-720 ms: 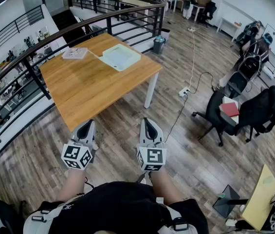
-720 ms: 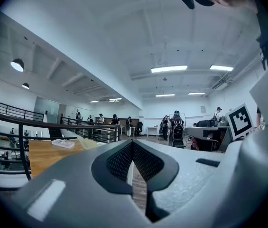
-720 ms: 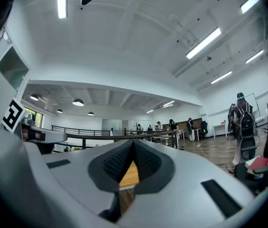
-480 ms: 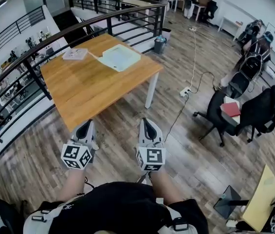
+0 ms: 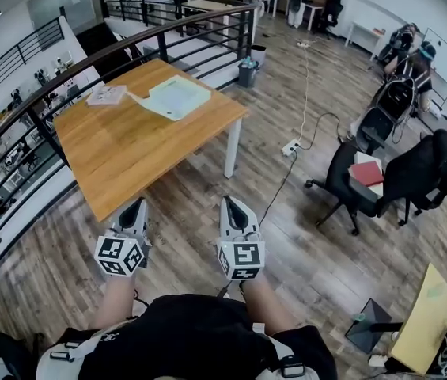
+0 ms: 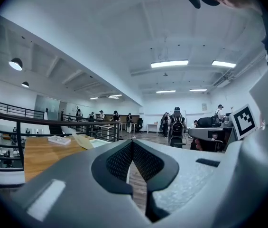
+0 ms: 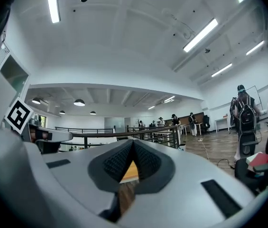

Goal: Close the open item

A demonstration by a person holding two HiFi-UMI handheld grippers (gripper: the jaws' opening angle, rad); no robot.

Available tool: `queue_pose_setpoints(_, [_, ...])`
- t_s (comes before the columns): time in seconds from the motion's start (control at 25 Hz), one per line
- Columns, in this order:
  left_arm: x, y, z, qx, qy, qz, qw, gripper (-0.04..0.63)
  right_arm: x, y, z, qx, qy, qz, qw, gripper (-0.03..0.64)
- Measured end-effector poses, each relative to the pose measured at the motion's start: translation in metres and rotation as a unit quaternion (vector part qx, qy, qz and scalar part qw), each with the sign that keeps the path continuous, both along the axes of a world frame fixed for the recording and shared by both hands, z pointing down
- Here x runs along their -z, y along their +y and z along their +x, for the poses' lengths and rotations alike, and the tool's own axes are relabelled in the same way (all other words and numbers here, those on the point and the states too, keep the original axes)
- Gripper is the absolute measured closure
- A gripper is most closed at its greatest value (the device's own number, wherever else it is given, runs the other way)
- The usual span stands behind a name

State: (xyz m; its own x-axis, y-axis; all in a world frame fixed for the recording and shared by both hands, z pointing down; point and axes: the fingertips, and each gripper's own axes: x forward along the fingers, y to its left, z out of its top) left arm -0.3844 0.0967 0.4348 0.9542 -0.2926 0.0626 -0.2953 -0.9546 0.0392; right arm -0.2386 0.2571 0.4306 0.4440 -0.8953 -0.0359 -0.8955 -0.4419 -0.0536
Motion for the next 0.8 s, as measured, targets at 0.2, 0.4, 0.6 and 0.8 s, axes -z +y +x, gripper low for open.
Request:
queue_pose_setpoints(0.2, [-0.002, 0.022, 0.032, -0.003, 0.001, 0.001, 1.0000, 0.594, -0.001, 0.034, 0.037, -0.014, 0.004, -0.004, 1.000, 0.612])
queue_pose_setpoints(0.4, [-0.004, 0.040, 0.059, -0.011, -0.007, 0.008, 0.9999, 0.594, -0.007, 0.056, 0.063, -0.023, -0.007, -0.004, 1.000, 0.612])
queue_pose_setpoints(0.6, [0.002, 0.046, 0.083, -0.023, -0.008, 0.022, 0.9995, 0.594, -0.006, 0.060, 0.080, -0.025, -0.005, 0.004, 1.000, 0.612])
queue_pose_setpoints(0.8, [-0.002, 0.039, 0.106, -0.026, -0.005, 0.021, 0.9994, 0.594, -0.014, 0.052, 0.097, -0.023, -0.006, 0.004, 1.000, 0.612])
